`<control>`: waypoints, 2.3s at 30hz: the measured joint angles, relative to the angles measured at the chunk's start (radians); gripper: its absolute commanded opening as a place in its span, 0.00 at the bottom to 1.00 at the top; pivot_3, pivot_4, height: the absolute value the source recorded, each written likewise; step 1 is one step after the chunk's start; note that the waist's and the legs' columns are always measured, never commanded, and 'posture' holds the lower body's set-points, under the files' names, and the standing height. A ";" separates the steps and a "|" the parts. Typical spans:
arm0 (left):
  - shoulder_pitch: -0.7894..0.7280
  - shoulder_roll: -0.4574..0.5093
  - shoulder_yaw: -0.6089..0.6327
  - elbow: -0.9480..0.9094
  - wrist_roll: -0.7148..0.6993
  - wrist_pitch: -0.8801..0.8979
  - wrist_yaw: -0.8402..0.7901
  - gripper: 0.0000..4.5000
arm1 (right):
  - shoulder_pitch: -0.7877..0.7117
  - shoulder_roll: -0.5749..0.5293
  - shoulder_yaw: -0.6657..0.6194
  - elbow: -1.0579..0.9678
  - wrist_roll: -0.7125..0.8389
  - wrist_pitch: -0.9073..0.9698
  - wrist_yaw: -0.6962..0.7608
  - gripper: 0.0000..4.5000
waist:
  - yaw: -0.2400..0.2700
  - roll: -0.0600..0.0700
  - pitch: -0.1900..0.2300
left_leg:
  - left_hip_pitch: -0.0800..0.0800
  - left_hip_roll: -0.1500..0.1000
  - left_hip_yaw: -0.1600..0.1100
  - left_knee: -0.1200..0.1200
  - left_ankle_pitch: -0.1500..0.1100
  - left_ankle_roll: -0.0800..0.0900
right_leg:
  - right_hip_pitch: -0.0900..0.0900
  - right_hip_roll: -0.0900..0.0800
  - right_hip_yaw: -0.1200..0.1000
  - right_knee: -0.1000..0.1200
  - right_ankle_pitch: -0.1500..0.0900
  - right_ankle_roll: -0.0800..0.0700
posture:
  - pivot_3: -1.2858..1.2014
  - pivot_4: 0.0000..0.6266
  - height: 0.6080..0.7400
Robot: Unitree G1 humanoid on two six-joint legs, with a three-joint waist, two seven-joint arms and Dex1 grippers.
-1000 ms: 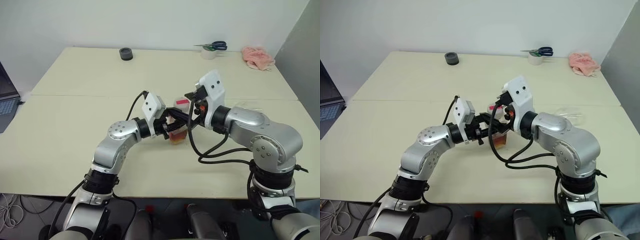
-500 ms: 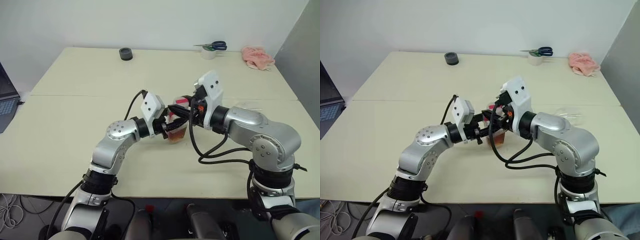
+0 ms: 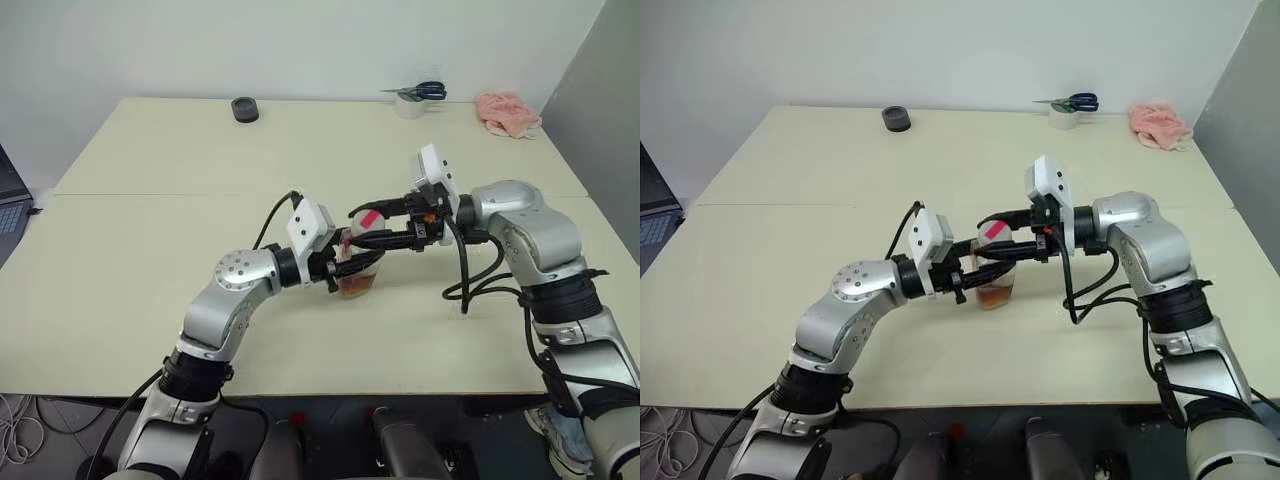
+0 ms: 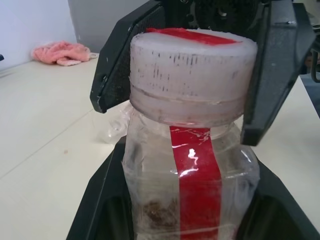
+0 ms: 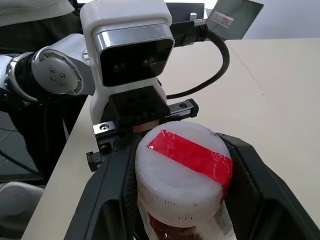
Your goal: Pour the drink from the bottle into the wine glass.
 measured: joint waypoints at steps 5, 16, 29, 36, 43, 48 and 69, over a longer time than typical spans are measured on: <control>0.006 0.006 0.000 -0.012 -0.002 0.005 0.000 0.41 | 0.000 0.002 -0.011 -0.004 0.003 0.017 0.005 0.60 | 0.004 0.000 0.000 | 0.000 -0.001 0.000 0.000 0.000 0.000 | 0.000 -0.002 0.000 0.000 0.001 -0.001 | 0.52 0.24 1.00; -0.037 -0.010 0.018 0.041 -0.003 -0.010 0.001 0.41 | 0.052 0.007 -0.079 -0.237 0.037 0.168 -0.171 1.00 | 0.013 0.000 0.000 | 0.000 -0.001 -0.001 0.001 0.000 0.000 | 0.000 -0.002 -0.001 0.000 0.000 0.000 | 0.52 0.24 1.00; -0.102 -0.057 0.012 0.211 0.033 -0.092 -0.025 0.41 | 0.149 0.142 -0.200 -0.597 0.093 0.575 -0.748 1.00 | 0.020 0.000 0.000 | -0.001 -0.001 0.000 0.000 0.000 0.000 | -0.001 -0.002 0.000 0.000 0.000 0.000 | 0.52 0.24 1.00; -0.110 -0.069 0.007 0.241 0.053 -0.129 -0.029 0.41 | 0.197 0.213 -0.232 -0.681 0.075 0.713 -0.976 0.96 | 0.019 0.000 0.000 | -0.001 -0.001 0.000 0.000 0.000 0.000 | -0.001 -0.002 0.000 0.000 0.000 0.000 | 0.52 0.24 1.00; -0.110 -0.062 0.007 0.242 0.074 -0.133 -0.028 0.41 | 0.218 0.312 -0.270 -0.711 0.096 0.745 -1.065 0.47 | 0.018 0.000 0.000 | -0.001 -0.001 0.000 0.000 0.000 0.000 | -0.002 0.000 0.000 0.000 0.000 0.000 | 0.52 0.24 1.00; -0.110 -0.047 0.008 0.251 0.085 -0.133 -0.028 0.41 | 0.219 0.298 -0.257 -0.716 0.089 0.747 -1.091 0.06 | 0.018 0.000 0.000 | -0.001 -0.001 0.000 0.000 0.000 0.000 | -0.002 -0.001 0.000 0.000 0.000 0.000 | 0.52 0.24 1.00; -0.107 -0.052 0.014 0.246 0.087 -0.141 0.000 0.40 | 0.187 0.319 -0.266 -0.706 0.134 0.829 -1.128 0.76 | 0.018 0.000 0.000 | -0.001 -0.001 0.000 -0.001 0.000 0.000 | -0.002 0.000 0.000 0.000 0.000 0.000 | 0.52 0.24 1.00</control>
